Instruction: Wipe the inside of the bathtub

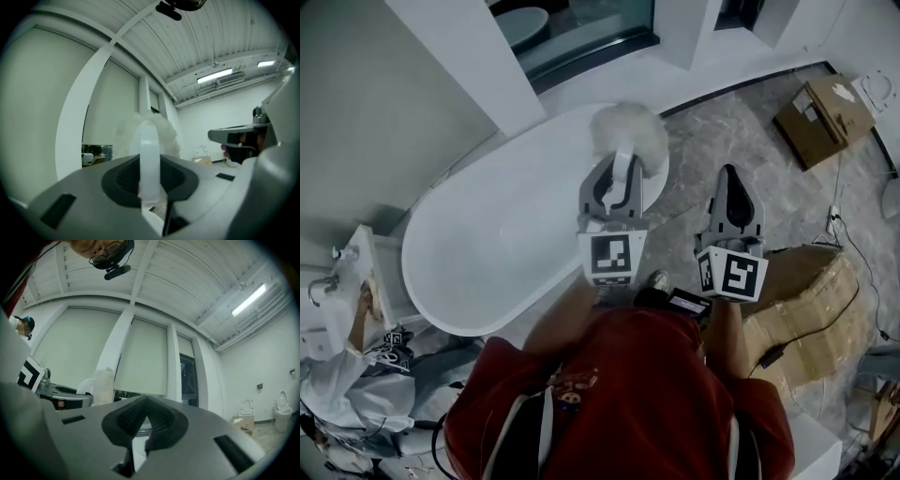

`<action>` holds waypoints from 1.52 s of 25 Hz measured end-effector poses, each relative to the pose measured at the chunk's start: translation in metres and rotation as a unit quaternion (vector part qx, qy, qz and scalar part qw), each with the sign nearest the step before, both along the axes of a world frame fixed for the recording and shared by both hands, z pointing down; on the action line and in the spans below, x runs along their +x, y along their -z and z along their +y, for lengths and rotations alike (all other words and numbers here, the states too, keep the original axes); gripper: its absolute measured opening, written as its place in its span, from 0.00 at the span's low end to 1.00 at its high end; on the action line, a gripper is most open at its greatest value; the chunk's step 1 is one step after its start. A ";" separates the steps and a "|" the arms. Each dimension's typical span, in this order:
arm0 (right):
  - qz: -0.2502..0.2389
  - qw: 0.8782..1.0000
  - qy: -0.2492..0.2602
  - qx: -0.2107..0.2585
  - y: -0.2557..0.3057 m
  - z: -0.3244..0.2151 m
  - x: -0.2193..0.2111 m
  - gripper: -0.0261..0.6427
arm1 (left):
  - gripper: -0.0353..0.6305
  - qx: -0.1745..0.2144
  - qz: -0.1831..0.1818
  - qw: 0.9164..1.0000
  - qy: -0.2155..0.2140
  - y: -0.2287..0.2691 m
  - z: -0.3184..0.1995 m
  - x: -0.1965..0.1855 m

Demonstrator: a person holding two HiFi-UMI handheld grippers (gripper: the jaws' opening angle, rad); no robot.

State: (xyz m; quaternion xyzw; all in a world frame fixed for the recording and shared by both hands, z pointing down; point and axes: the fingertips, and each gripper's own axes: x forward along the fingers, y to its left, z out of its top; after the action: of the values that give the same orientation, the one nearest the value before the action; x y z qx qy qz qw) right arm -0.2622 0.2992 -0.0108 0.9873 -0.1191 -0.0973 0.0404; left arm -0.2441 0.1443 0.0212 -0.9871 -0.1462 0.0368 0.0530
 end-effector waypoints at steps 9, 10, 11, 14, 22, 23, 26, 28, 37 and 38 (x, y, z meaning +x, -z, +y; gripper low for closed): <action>-0.010 0.999 0.027 0.021 -0.006 0.092 0.060 0.06 | 0.19 0.013 0.001 0.999 0.033 0.004 0.085 0.054; -0.011 0.999 0.031 0.023 -0.007 0.097 0.065 0.06 | 0.19 0.014 0.000 0.999 0.036 0.004 0.090 0.058; -0.010 0.999 0.034 0.025 -0.008 0.100 0.070 0.06 | 0.19 0.015 -0.001 0.999 0.039 0.004 0.093 0.063; -0.015 0.999 0.043 0.022 -0.013 0.105 0.087 0.06 | 0.19 0.019 -0.007 0.999 0.047 0.000 0.100 0.077; -0.023 0.997 0.065 0.018 -0.020 0.099 0.137 0.06 | 0.19 0.015 -0.016 0.997 0.070 -0.011 0.092 0.120; -0.023 0.997 0.068 0.014 -0.020 0.096 0.144 0.06 | 0.19 0.014 -0.016 0.997 0.072 -0.012 0.090 0.125; -0.024 0.997 0.079 0.009 -0.019 0.083 0.167 0.06 | 0.19 0.008 -0.016 0.996 0.082 -0.014 0.079 0.145; -0.024 0.996 0.090 0.007 -0.020 0.069 0.186 0.06 | 0.19 0.001 -0.014 0.996 0.093 -0.015 0.067 0.160; -0.006 0.986 0.163 -0.023 -0.016 -0.024 0.265 0.06 | 0.19 -0.025 -0.031 0.987 0.157 -0.031 -0.023 0.222; -0.003 0.986 0.168 -0.023 -0.016 -0.034 0.273 0.06 | 0.19 -0.026 -0.034 0.986 0.162 -0.034 -0.032 0.228</action>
State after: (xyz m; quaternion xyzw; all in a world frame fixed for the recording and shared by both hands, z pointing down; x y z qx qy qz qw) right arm 0.0107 0.2653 0.0055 0.9524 -0.2853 -0.0968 0.0463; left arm -0.0158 0.1120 0.0549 -0.9995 0.0146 -0.0018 0.0279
